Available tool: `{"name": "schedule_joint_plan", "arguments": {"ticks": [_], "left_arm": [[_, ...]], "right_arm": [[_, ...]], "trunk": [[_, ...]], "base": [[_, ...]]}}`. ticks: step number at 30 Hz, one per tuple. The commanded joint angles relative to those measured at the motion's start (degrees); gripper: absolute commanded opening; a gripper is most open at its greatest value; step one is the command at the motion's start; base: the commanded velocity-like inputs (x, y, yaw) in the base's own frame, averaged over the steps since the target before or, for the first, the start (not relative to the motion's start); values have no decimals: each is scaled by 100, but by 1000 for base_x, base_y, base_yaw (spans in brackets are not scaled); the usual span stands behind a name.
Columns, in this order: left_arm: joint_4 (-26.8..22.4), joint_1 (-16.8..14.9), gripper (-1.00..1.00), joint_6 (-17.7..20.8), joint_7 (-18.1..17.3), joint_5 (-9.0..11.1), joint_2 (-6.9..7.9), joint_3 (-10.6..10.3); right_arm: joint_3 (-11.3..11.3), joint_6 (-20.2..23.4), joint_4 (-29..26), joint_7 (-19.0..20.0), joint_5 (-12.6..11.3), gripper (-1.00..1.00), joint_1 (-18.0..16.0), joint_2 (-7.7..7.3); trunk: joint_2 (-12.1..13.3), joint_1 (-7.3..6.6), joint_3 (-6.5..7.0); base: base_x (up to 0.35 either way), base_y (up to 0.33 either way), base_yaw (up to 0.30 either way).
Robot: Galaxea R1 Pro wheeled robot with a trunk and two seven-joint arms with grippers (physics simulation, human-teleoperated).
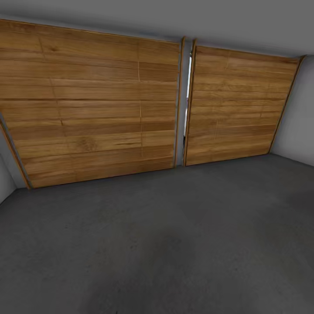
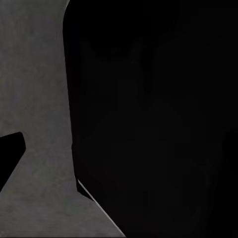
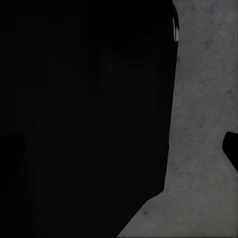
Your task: Move the two storage containers from the living room to the garage. In the garage, place one container on the floor and stack the other container on top of it (either order is fine).
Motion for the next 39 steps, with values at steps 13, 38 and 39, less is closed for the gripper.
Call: {"name": "schedule_joint_plan", "arguments": {"ticks": [13, 38, 39], "left_arm": [[-154, -9, 100, -78, 9, 9, 44, -9], [-158, -9, 100, -79, 9, 9, 44, -9], [-158, -9, 100, -79, 9, 9, 44, -9]], "right_arm": [[421, -17, 0, 8, -86, 100, -9, 42], [1224, -175, 0, -1, -100, 100, -9, 52], [2884, -175, 0, -2, -101, 100, -9, 52]], "trunk": [[-2, 0, -3], [-2, 0, -3], [-2, 0, -3]], "base": [[0, 0, 0], [0, 0, 205], [0, 0, 273]]}}
